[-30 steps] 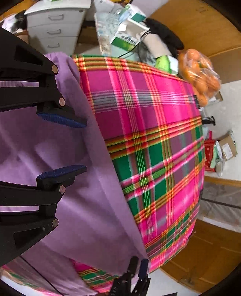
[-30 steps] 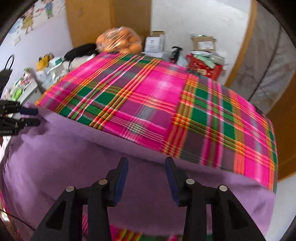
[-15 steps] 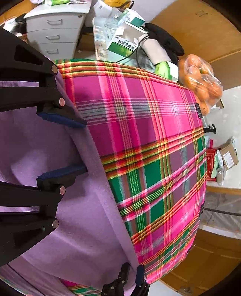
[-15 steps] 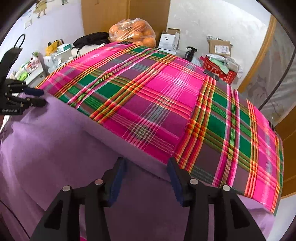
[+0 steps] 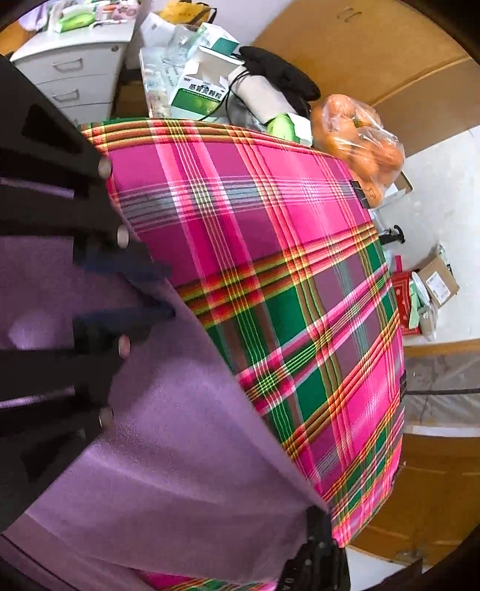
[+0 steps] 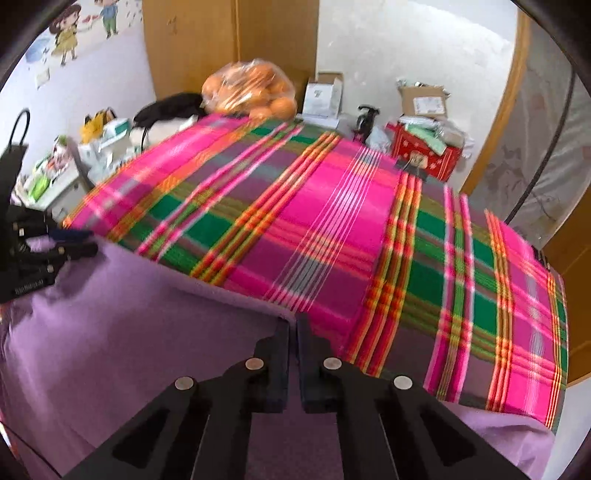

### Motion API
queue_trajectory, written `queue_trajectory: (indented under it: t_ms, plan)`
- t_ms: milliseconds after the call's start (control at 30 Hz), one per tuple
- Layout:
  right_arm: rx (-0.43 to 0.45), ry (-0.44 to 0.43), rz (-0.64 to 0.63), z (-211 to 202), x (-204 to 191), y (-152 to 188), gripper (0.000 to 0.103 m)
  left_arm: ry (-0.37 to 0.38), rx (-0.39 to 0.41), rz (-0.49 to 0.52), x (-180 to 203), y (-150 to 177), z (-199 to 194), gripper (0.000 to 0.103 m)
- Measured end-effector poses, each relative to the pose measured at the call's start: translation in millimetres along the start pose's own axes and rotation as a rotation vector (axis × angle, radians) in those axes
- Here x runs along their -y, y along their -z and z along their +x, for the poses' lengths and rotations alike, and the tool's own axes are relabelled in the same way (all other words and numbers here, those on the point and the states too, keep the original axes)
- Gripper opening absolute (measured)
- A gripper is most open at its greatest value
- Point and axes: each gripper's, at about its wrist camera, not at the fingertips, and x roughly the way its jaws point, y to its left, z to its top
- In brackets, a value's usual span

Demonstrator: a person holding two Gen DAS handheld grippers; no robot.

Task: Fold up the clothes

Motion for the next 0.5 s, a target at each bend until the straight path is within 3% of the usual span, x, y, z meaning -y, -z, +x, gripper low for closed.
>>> queue_trajectory:
  t_ms: [133,267,500]
  plan:
    - [0.030,0.026,0.008,-2,-1,-11,0.004,-0.044,0.018,0.030,7,-2,2,0.003]
    - [0.031,0.043,0.032,6,1,-20,0.004,-0.063,0.046,-0.020,-7,-11,2,0.002]
    - [0.019,0.090,0.024,30,-5,-42,0.004,-0.072,0.024,-0.081,-19,-18,15,0.002]
